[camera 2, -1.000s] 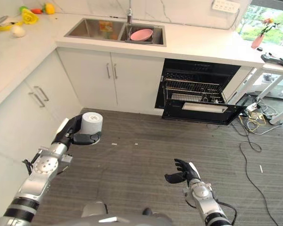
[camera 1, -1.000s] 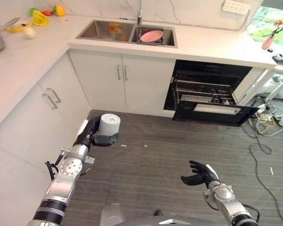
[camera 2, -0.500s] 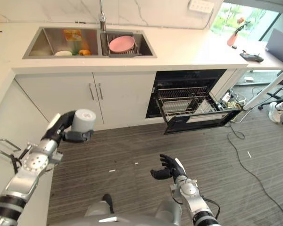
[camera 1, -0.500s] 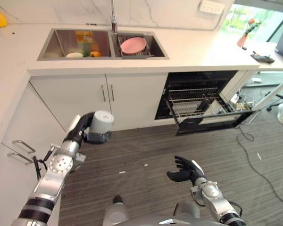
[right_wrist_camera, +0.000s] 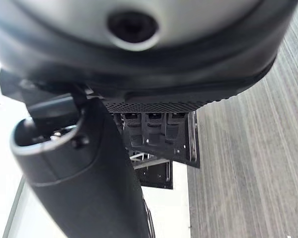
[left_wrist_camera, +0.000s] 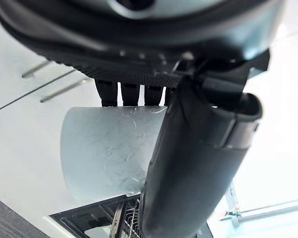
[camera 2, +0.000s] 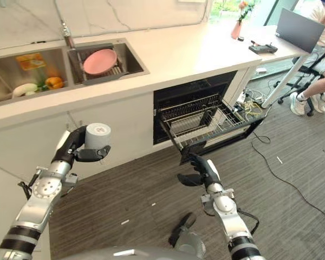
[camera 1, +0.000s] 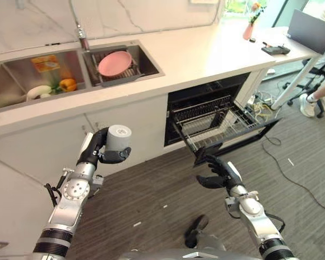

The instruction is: Place the dishes in the dishwasher.

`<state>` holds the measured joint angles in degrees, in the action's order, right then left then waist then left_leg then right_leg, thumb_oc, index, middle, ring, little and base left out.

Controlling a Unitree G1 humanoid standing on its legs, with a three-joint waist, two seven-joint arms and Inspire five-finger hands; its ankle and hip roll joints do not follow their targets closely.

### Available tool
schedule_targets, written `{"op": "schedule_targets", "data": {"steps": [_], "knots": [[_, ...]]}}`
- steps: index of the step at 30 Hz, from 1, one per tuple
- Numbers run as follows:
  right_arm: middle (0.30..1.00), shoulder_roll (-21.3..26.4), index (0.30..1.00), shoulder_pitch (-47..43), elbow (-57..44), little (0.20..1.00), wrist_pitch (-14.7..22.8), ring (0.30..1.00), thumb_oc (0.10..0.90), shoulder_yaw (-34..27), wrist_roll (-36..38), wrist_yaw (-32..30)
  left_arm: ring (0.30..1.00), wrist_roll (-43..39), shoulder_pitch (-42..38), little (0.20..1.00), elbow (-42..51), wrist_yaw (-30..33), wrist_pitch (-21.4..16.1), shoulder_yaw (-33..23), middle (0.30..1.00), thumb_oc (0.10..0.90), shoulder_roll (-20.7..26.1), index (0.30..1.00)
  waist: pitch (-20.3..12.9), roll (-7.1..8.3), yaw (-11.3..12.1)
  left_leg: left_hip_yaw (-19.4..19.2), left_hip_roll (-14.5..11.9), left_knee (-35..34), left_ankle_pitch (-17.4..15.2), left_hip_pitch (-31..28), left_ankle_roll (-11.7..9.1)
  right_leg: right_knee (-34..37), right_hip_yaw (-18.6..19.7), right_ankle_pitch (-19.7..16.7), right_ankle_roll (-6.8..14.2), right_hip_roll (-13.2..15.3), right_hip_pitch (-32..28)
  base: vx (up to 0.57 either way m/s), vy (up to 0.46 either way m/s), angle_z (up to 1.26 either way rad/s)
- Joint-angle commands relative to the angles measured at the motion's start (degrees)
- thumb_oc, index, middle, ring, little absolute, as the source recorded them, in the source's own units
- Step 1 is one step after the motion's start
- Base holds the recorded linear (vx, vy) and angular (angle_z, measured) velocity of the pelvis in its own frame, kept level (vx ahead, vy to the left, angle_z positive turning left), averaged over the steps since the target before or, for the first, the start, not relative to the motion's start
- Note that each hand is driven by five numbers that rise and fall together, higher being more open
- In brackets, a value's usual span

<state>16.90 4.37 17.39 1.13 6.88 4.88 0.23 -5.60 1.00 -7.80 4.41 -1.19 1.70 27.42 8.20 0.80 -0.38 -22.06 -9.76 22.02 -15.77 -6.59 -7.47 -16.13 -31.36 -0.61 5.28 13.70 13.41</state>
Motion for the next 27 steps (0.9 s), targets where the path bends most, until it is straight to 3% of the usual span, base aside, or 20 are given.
{"op": "schedule_targets", "data": {"steps": [1, 3, 4, 5, 7, 8, 9, 10, 11, 12, 16, 18, 19, 22, 25, 27], "knots": [[0.900, 5.05, 0.900, -3.42, -8.76, 0.900, 6.75, 0.900, 0.800, -4.04, 4.70, -0.72, 0.300, 0.24, -4.76, 0.300, 8.13, 0.23, -7.07, -1.63, 0.300, 0.400, 4.64, 0.300, -2.46, 1.01, -1.22, 5.54, -0.88, 18.44, 11.41, 3.91, -2.09, 13.51, -0.84, 0.26, 1.65, -3.27, -9.56, 0.27, -0.168, -0.88], [0.900, 6.02, 0.900, -3.69, -9.83, 0.900, 7.37, 0.900, 0.800, -4.72, 5.09, -1.16, 0.300, -0.44, -4.15, 0.300, 8.78, 0.76, -7.24, -2.32, 0.300, 0.400, 4.37, 0.300, -1.02, 1.32, -0.07, 7.61, -3.13, 29.50, 13.65, 9.13, -3.82, 13.67, -0.52, 2.55, -1.14, -5.20, -11.89, 0.23, -0.120, -0.82], [0.900, 6.67, 0.900, -3.86, -9.75, 0.900, 7.17, 0.900, 0.800, -5.07, 4.70, -1.71, 0.300, -0.66, -4.00, 0.300, 8.78, 1.32, -7.16, -2.38, 0.300, 0.400, 4.17, 0.300, -0.17, 1.96, 0.52, 8.95, -2.96, 30.48, 12.11, 12.01, -3.05, 13.93, 0.05, 3.20, -1.72, -5.39, -12.82, 0.21, 0.011, -0.60], [0.900, 6.54, 0.900, -3.94, -9.57, 0.900, 6.93, 0.900, 0.800, -4.90, 4.84, -1.68, 0.300, -1.18, -4.04, 0.300, 8.60, 1.43, -7.02, -2.17, 0.300, 0.400, 3.72, 0.300, -0.08, 1.59, 0.85, 10.48, -2.11, 27.21, 9.58, 13.75, -1.88, 14.04, 0.00, 3.54, -1.60, -5.97, -13.15, 0.12, 0.043, -0.41], [0.900, 6.60, 0.900, -3.93, -9.55, 0.900, 6.92, 0.900, 0.800, -4.92, 4.86, -1.68, 0.300, -1.21, -4.07, 0.300, 8.55, 1.44, -7.03, -2.12, 0.300, 0.400, 3.67, 0.300, -0.19, 1.62, 0.79, 10.43, -1.90, 26.88, 9.51, 13.61, -1.71, 14.05, -0.06, 3.55, -1.45, -5.80, -13.16, 0.16, 0.135, -0.29], [0.900, 6.13, 0.900, -4.66, -7.59, 0.900, 7.27, 0.900, 0.800, -4.63, 5.73, -1.93, 0.300, -1.59, -2.75, 0.300, 8.95, 1.17, -7.22, -2.22, 0.300, 0.400, 2.85, 0.300, -0.71, 1.35, 1.82, 10.68, 0.06, 9.30, 4.33, 16.06, 1.48, 14.72, 0.66, 4.38, 0.31, -5.79, -14.36, 0.27, 0.222, -0.44], [0.900, 6.17, 0.900, -4.74, -7.44, 0.900, 7.34, 0.900, 0.800, -4.55, 5.75, -1.94, 0.300, -1.59, -2.64, 0.300, 9.03, 1.13, -7.20, -2.29, 0.300, 0.400, 2.82, 0.300, -0.89, 1.60, 1.87, 10.37, 0.49, 8.13, 4.63, 15.48, 1.63, 14.72, 0.82, 4.36, 0.45, -5.47, -14.28, 0.37, 0.363, -0.38], [0.900, 6.20, 0.900, -5.78, -6.37, 0.900, 7.29, 0.900, 0.800, -3.83, 5.52, -2.05, 0.300, -1.71, -1.56, 0.300, 9.67, 1.31, -7.51, -3.04, 0.300, 0.400, 3.26, 0.300, -0.51, 1.21, 3.24, 11.43, 0.59, -3.22, 8.05, 17.22, 2.07, 14.07, 2.36, 5.16, 0.60, -6.08, -14.98, 0.18, 0.151, -0.47], [0.900, 6.45, 0.900, -6.75, -5.24, 0.900, 7.65, 0.900, 0.800, -4.09, 4.80, -2.43, 0.300, -1.03, -1.54, 0.300, 9.40, 1.35, -7.71, -3.04, 0.300, 0.400, 3.44, 0.300, 0.24, 1.62, 4.04, 12.07, 1.36, -3.54, 10.82, 19.07, 1.63, 13.17, 3.11, 6.24, -0.21, -6.22, -15.94, 0.28, 0.238, -0.74], [0.900, 6.18, 0.900, -6.94, -4.71, 0.900, 7.17, 0.900, 0.800, -3.96, 4.27, -2.31, 0.300, -0.45, -1.56, 0.300, 9.51, 1.78, -7.53, -2.95, 0.300, 0.400, 4.29, 0.300, 0.60, 1.41, 3.61, 10.69, -0.53, -2.51, 11.64, 20.90, 1.04, 11.34, 2.33, 7.15, -0.10, -6.31, -16.21, 0.17, 0.092, -0.64], [0.900, 4.58, 0.900, -6.51, -6.14, 0.900, 7.37, 0.900, 0.800, -3.14, 5.22, -1.26, 0.300, -0.73, -1.82, 0.300, 9.56, 0.78, -7.30, -2.28, 0.300, 0.400, 3.90, 0.300, -0.67, 0.57, 3.74, 8.19, 2.79, -12.61, 12.34, 13.16, 3.04, 4.88, 1.87, 8.43, 1.46, -4.41, -14.70, 0.17, 0.264, -0.28], [0.900, 4.09, 0.900, -6.96, -6.31, 0.900, 7.33, 0.900, 0.800, -2.92, 5.45, -0.73, 0.300, -0.77, -1.75, 0.300, 9.63, 0.55, -7.38, -2.59, 0.300, 0.400, 4.46, 0.300, -0.69, 0.57, 3.79, 6.89, 3.15, -13.37, 12.39, 12.21, 3.62, 1.76, 1.03, 8.78, 2.25, -3.20, -13.56, 0.11, 0.184, -0.45], [0.900, 3.72, 0.900, -7.79, -6.52, 0.900, 7.02, 0.900, 0.800, -2.06, 5.29, 0.32, 0.300, -0.98, -1.74, 0.300, 9.59, 0.52, -7.38, -3.02, 0.300, 0.400, 5.24, 0.300, -0.47, 0.87, 4.09, 6.01, 3.82, -13.43, 11.61, 11.35, 5.12, -2.72, 0.54, 8.72, 3.53, -1.33, -12.49, 0.10, 0.142, -0.45], [0.900, 2.99, 0.900, -7.96, -6.85, 0.900, 6.63, 0.900, 0.800, -1.21, 5.39, 1.72, 0.300, -0.44, -1.56, 0.300, 9.35, 0.79, -7.11, -3.52, 0.300, 0.400, 5.59, 0.300, 0.34, 1.27, 4.61, 6.30, 5.07, -13.04, 9.91, 10.42, 6.98, -7.64, 2.64, 7.48, 4.91, 0.67, -10.96, 0.06, 0.079, -0.27], [0.900, 2.36, 0.900, -7.90, -7.19, 0.900, 6.64, 0.900, 0.800, -1.22, 5.93, 2.19, 0.300, -0.21, -1.23, 0.300, 9.21, 0.56, -7.37, -3.72, 0.300, 0.400, 5.13, 0.300, -0.72, 0.86, 5.43, 6.82, 4.99, -14.87, 10.06, 10.33, 6.89, -2.44, 2.96, 7.42, 4.46, 1.49, -12.45, 0.01, -0.073, 0.15], [0.900, 2.55, 0.900, -8.11, -7.25, 0.900, 6.77, 0.900, 0.800, -1.18, 5.84, 2.18, 0.300, -0.56, -1.78, 0.300, 9.00, 0.54, -7.64, -3.47, 0.300, 0.400, 5.16, 0.300, -1.41, 0.14, 5.16, 7.26, 4.43, -16.36, 10.83, 10.40, 6.41, -0.31, 4.54, 5.33, 4.88, 2.74, -10.91, 0.02, -0.089, -0.02]]}}
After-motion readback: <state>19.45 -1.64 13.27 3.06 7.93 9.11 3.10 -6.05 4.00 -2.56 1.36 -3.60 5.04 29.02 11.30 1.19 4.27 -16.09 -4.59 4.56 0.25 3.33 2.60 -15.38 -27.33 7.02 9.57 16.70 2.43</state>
